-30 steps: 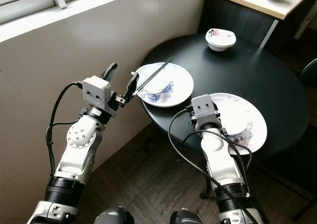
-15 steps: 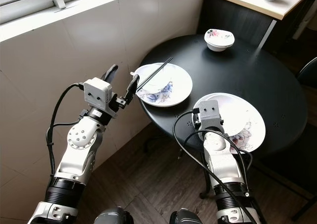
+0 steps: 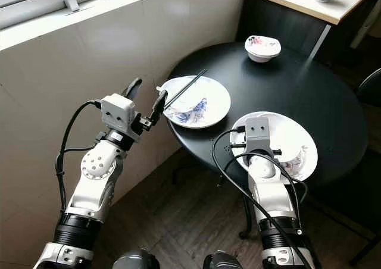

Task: Kitchen organization

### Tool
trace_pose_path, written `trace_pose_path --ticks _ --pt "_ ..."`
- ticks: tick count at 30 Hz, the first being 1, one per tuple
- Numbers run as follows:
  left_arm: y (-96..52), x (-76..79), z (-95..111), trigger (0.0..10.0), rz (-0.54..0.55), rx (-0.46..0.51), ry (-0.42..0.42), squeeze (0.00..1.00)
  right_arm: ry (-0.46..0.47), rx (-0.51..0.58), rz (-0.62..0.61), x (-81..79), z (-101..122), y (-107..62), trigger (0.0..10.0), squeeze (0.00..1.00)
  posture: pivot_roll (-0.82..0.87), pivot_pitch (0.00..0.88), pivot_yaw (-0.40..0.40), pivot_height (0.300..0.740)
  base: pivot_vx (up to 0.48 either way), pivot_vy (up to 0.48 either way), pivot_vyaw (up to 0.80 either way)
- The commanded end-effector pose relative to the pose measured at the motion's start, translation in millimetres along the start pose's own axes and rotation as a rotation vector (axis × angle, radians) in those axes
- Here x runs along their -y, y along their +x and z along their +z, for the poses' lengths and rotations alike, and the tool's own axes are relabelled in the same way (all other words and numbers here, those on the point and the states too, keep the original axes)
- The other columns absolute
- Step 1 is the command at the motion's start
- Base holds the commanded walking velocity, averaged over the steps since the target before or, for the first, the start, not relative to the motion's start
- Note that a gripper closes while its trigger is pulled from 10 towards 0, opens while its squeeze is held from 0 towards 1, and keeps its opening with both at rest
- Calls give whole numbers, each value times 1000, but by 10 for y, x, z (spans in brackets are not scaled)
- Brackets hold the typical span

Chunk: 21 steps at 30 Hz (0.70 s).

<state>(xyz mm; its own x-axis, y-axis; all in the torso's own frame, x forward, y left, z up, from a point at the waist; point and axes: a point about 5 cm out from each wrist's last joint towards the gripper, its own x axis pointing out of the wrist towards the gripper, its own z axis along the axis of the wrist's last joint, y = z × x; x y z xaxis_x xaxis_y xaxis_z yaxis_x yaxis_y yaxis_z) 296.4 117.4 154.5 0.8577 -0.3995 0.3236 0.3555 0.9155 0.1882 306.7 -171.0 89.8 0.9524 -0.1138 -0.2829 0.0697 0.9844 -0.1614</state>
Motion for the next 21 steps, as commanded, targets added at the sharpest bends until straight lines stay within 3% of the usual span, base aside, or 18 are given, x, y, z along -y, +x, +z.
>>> trace_pose_path --ticks 1,8,10,12,14,15,19,21 --pt "2 25 -27 10000 -10 -21 3 0 28 -41 9 -17 -100 -16 0 0 123 0 -45 740 0 0 0" --pt "5 24 -29 10000 -10 -22 5 0 3 -2 0 -11 -54 -23 0 0 123 0 -44 740 0 0 0" --pt "5 24 -29 10000 -9 -23 5 0 -48 47 -10 6 3 -29 0 0 123 0 -44 740 0 0 0" --pt "4 25 -34 10000 -9 -25 5 0 -148 209 -3 -27 215 -78 0 0 123 0 -44 740 0 0 0" --pt "4 25 -34 10000 -9 -25 4 0 -180 249 -13 -27 269 -93 0 0 123 0 -44 740 0 0 0" --pt "3 25 -31 10000 -9 -23 2 0 -246 335 -32 -24 380 -125 0 0 121 0 -44 740 0 0 0" --pt "0 27 -35 10000 -8 -25 1 0 -345 418 -53 -19 473 -156 0 0 123 0 -45 740 0 0 0" --pt "0 27 -34 10000 -7 -25 2 0 -444 521 -76 -29 581 -207 0 0 123 0 -45 740 0 0 0"
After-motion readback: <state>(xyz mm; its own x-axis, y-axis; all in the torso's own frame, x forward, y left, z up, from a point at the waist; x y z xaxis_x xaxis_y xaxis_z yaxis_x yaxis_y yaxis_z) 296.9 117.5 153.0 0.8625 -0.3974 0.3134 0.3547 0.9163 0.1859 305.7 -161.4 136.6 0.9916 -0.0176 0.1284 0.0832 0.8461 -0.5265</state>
